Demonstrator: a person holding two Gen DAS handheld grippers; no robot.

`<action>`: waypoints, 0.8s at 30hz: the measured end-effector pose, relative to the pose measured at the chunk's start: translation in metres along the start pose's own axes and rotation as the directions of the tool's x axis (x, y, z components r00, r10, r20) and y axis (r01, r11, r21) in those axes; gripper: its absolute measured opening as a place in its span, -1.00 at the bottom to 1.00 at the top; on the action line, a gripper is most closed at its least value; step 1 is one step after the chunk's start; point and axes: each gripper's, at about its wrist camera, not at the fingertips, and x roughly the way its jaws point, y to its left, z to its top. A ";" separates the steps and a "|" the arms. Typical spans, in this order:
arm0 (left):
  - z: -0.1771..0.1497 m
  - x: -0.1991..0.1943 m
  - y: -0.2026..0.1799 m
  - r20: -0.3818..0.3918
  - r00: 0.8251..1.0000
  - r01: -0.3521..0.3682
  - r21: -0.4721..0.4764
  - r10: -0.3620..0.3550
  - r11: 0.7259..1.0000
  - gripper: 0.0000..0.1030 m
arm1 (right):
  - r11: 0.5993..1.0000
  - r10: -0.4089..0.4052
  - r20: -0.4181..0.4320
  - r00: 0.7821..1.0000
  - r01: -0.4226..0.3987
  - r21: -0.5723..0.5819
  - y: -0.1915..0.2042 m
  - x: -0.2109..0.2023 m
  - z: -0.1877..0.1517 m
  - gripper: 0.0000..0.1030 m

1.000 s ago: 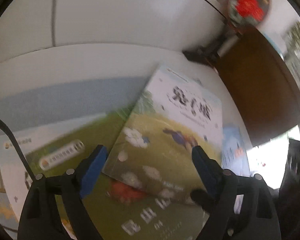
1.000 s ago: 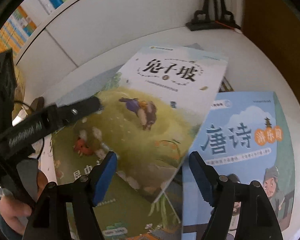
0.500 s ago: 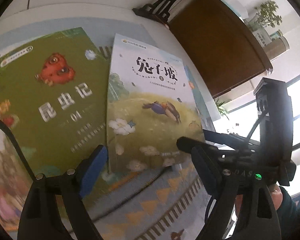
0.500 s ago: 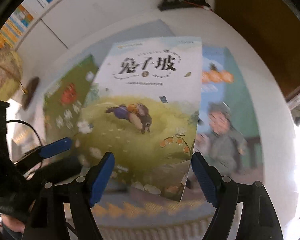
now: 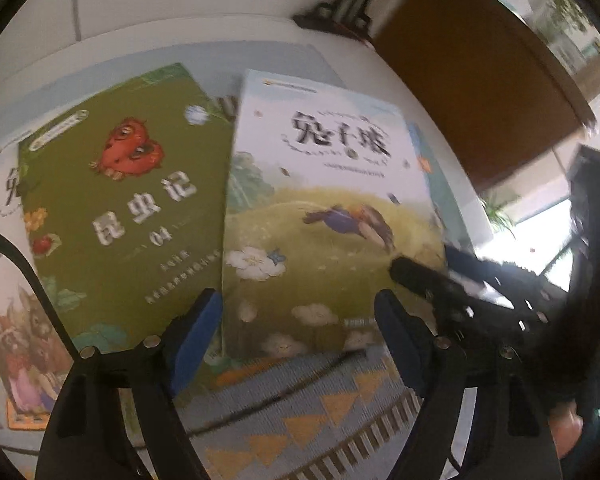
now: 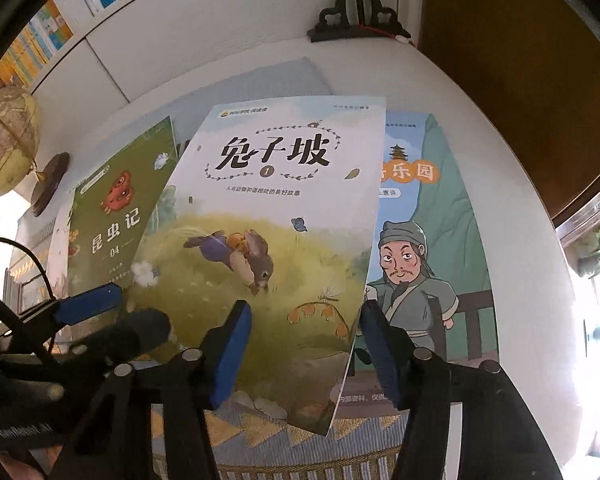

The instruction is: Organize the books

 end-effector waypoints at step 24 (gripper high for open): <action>-0.002 -0.020 0.053 0.060 0.998 0.039 -0.247 -0.025 0.968 0.40 | 0.972 0.235 -0.055 0.971 -0.232 0.048 -0.019 -0.005 -0.001 0.05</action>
